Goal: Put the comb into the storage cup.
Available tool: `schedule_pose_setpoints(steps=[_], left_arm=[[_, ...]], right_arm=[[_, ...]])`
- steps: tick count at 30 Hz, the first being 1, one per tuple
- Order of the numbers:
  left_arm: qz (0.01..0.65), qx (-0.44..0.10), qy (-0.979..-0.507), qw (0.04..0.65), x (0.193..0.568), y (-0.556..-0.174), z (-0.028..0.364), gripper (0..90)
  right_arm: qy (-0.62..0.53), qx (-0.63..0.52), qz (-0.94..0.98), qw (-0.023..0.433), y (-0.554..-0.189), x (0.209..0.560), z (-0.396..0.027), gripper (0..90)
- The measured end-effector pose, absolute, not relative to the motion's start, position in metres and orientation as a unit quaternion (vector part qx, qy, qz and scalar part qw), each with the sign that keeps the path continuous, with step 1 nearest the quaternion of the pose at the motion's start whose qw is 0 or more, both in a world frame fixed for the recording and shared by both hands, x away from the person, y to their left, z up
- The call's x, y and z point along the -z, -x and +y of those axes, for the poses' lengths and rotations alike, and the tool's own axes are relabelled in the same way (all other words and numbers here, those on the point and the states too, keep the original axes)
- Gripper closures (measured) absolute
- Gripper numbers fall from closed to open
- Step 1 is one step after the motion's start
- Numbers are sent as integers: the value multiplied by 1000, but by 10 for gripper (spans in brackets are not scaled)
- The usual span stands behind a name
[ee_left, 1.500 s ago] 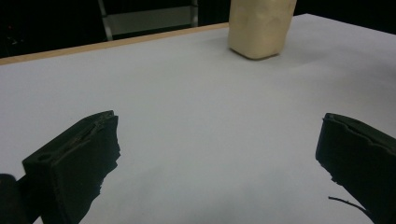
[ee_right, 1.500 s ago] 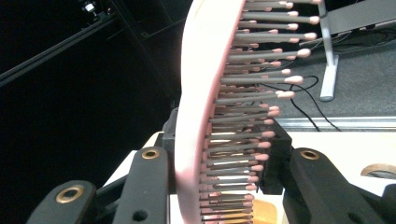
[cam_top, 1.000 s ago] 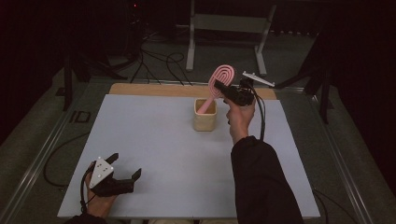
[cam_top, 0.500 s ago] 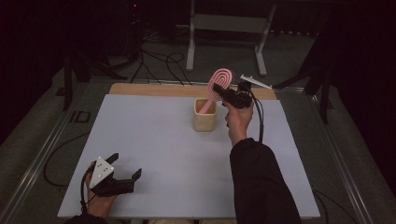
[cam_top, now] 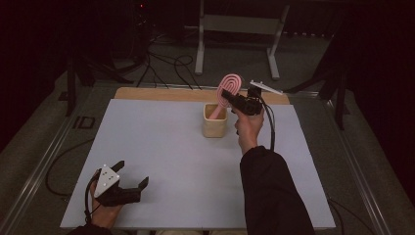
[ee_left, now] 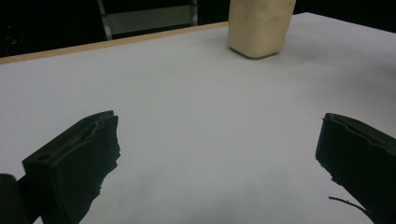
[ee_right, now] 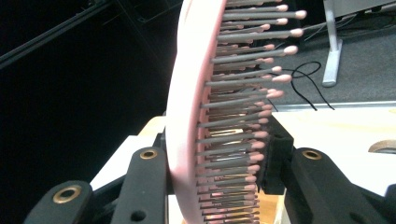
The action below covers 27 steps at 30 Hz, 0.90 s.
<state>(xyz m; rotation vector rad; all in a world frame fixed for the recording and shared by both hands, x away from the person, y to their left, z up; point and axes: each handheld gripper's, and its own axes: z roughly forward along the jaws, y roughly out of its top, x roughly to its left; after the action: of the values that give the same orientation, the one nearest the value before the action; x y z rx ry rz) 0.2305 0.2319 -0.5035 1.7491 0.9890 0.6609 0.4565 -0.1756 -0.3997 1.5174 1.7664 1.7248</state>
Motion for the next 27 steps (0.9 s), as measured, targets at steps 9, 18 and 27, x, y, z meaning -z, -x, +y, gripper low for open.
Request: schedule_pose_setpoints(steps=[9,18,27], left_arm=[[407,-273,-720,491,503,-231,232,1],[407,-273,-720,491,503,-230,232,1],[407,-273,-720,491,503,-230,232,1]], right_arm=[[-523,-588,606,119,-456,406,-175,621],[-517,-586,613,119,-456,409,-171,616],[-515,-581,620,116,-456,414,-168,613]])
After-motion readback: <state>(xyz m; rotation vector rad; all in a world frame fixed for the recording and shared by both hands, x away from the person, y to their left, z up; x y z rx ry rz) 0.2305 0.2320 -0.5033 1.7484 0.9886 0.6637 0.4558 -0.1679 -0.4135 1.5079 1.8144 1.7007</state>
